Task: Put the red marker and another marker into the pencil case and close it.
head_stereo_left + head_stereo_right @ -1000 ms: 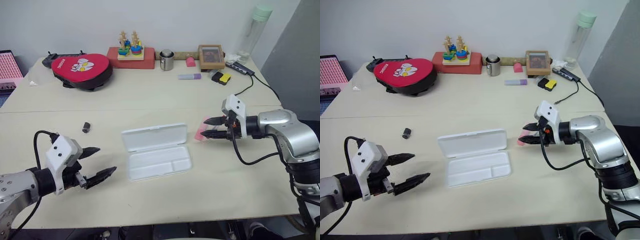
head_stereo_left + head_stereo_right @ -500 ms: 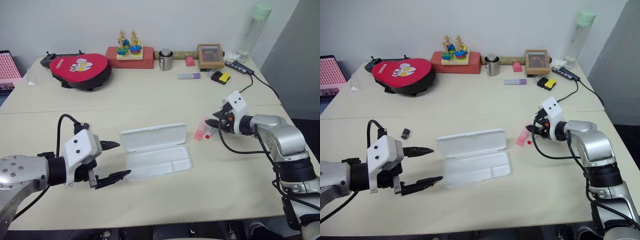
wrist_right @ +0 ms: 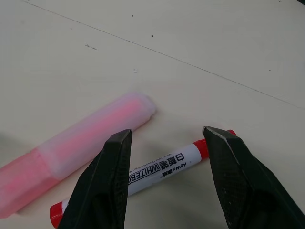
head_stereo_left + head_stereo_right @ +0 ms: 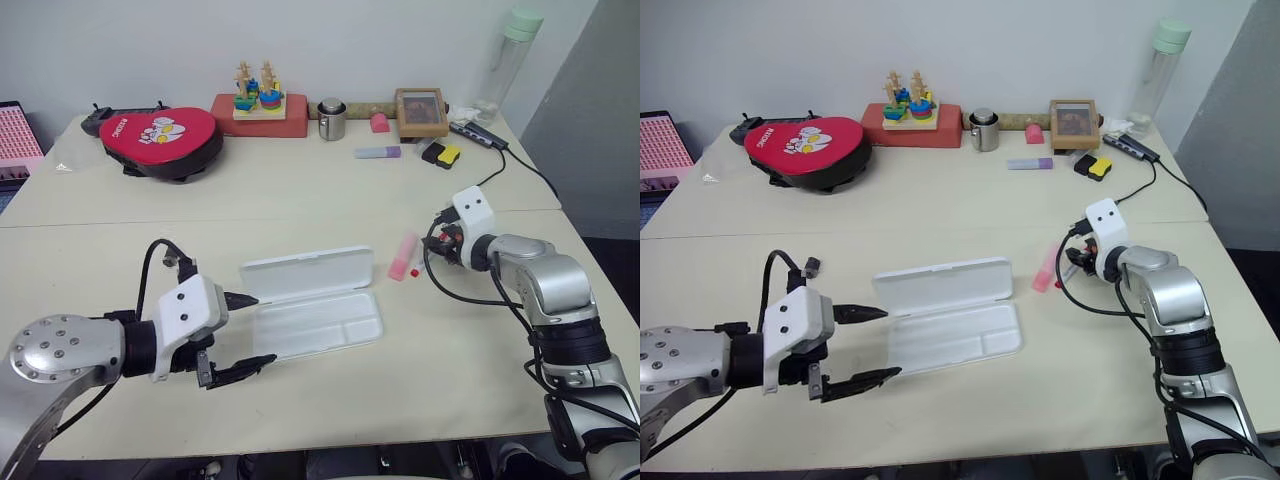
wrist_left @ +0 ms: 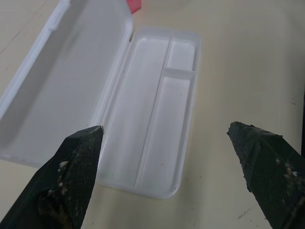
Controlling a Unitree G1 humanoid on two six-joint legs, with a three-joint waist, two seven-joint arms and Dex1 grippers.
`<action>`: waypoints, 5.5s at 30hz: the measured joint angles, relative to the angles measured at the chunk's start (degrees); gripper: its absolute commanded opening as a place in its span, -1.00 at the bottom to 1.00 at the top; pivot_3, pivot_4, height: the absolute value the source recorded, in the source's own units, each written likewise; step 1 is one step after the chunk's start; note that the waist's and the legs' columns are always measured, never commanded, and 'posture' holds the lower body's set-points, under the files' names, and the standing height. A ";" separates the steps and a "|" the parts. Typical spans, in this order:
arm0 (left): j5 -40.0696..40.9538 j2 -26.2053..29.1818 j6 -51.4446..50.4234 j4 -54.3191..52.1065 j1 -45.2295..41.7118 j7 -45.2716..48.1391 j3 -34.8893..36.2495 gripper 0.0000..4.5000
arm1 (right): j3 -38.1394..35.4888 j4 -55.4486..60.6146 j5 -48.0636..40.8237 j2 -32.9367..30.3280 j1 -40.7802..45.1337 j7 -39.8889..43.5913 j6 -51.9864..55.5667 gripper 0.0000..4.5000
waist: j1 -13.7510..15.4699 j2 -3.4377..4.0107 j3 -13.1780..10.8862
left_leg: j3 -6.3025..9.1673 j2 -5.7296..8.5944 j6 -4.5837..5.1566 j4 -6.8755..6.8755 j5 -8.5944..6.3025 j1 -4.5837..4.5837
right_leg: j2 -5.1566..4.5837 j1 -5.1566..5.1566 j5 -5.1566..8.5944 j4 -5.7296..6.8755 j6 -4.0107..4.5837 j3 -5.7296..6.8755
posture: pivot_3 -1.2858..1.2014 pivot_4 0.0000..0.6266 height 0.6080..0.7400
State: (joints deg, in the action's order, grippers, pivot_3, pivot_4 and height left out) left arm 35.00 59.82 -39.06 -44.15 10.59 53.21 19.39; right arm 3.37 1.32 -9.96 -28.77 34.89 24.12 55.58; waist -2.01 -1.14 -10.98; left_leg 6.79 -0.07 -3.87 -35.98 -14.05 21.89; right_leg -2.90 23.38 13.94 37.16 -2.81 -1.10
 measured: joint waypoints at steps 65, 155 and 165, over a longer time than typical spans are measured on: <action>6.76 -4.79 -3.45 0.80 -8.40 -3.91 -1.58 1.00 | 0.76 6.67 -7.01 -11.68 -3.19 20.59 -2.28 -0.88 | 0.12 0.03 -0.01 | 0.01 -0.03 0.01 -0.05 0.00 -0.03 | 0.05 -0.05 0.04 0.04 -0.09 0.00 | 0.03 -0.52 1.00; 1.65 -3.61 -0.15 14.72 -11.74 -1.45 1.89 1.00 | 4.16 -1.55 2.20 6.00 7.74 8.94 0.26 0.65 | -1.05 0.06 -0.03 | -0.13 -0.70 -0.01 -0.04 0.00 -0.03 | 0.77 0.22 -0.32 0.19 0.55 -0.17 | 0.03 -0.52 1.00; 1.54 -4.02 -0.20 14.16 -11.25 -2.47 0.94 1.00 | 3.62 -0.48 3.72 7.73 5.43 1.58 2.10 0.65 | -1.20 0.06 -0.03 | -0.17 -0.70 -0.01 -0.04 0.00 -0.06 | 0.78 0.22 -0.32 0.19 0.55 -0.21 | 0.03 -0.52 1.00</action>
State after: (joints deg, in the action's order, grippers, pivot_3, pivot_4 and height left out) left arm 36.53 55.80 -39.26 -29.98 -0.66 50.75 20.32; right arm 6.99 0.84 -6.24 -21.04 40.32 25.70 57.68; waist -3.21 -1.08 -11.01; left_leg 6.62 -0.77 -3.88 -36.02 -14.04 21.83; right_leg -2.12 23.61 13.62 37.35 -2.27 -1.32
